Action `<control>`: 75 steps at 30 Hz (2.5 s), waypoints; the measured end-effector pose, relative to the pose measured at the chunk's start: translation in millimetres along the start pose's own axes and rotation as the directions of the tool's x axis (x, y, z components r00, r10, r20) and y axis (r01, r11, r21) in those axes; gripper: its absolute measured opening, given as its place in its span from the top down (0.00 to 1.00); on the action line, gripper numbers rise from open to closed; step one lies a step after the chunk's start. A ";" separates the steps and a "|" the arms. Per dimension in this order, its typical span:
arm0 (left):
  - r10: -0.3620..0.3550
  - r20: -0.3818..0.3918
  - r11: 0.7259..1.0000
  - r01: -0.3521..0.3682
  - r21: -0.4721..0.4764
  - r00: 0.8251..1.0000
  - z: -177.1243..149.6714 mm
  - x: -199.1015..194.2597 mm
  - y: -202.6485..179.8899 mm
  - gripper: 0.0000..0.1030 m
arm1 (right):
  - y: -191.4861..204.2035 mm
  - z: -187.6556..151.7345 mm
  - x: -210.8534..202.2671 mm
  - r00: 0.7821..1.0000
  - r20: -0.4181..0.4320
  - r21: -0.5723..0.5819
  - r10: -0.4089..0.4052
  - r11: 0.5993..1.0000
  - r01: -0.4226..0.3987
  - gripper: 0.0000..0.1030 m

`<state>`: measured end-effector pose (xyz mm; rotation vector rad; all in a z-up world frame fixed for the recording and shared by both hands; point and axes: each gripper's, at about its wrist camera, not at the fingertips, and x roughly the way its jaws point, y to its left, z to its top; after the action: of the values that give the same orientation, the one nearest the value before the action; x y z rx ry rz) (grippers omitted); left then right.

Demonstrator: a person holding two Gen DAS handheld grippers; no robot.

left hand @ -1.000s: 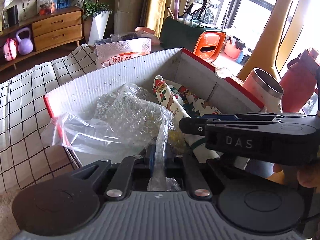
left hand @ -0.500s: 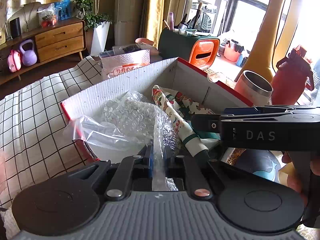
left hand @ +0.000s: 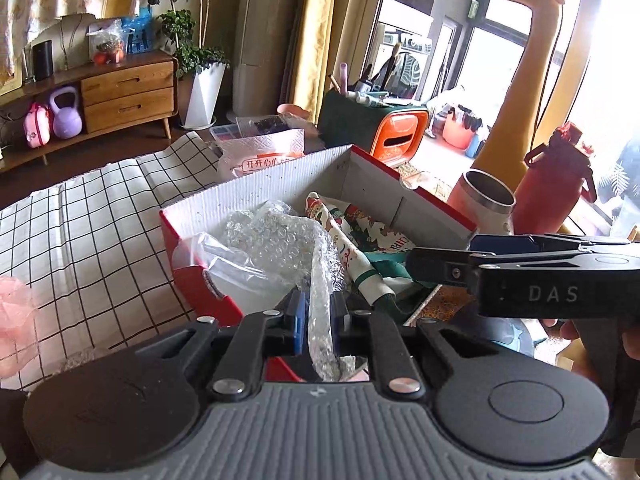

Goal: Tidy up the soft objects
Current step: 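Open the right gripper releasing the cloth bag while the left gripper releases the bubble wrap into the box, then withdraw both grippers from the red box back over the table, then grasp the white fuzzy cloth with the right gripper while the left gripper grasps the black cloth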

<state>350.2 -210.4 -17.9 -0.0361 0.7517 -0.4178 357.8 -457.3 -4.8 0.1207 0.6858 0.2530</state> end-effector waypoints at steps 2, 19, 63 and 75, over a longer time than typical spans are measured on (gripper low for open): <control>-0.002 0.012 1.000 0.003 -0.012 1.000 -2.3 -11.0 3.8 0.88 | 5.9 -2.2 -9.5 1.000 0.017 -0.014 0.005 1.000 -0.005 0.14; 0.075 0.098 0.997 -0.071 -0.041 0.992 -49.6 -115.9 39.1 0.88 | 80.9 -34.8 -77.5 0.980 0.134 -0.122 0.144 0.984 -0.128 0.06; 0.309 0.165 0.942 -0.276 -0.192 0.937 -191.0 -132.1 168.0 0.03 | 221.5 -85.0 44.5 0.957 -0.183 -0.112 0.227 0.962 -0.250 0.01; 0.308 0.153 0.928 -0.261 -0.265 0.939 -173.5 -93.8 185.7 0.03 | 244.1 -74.5 107.8 0.954 -0.246 -0.144 0.169 0.967 -0.209 0.07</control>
<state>238.9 15.8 -117.1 -0.1908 0.6015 -0.0402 343.9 -191.2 -80.7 -0.0057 0.8836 0.5149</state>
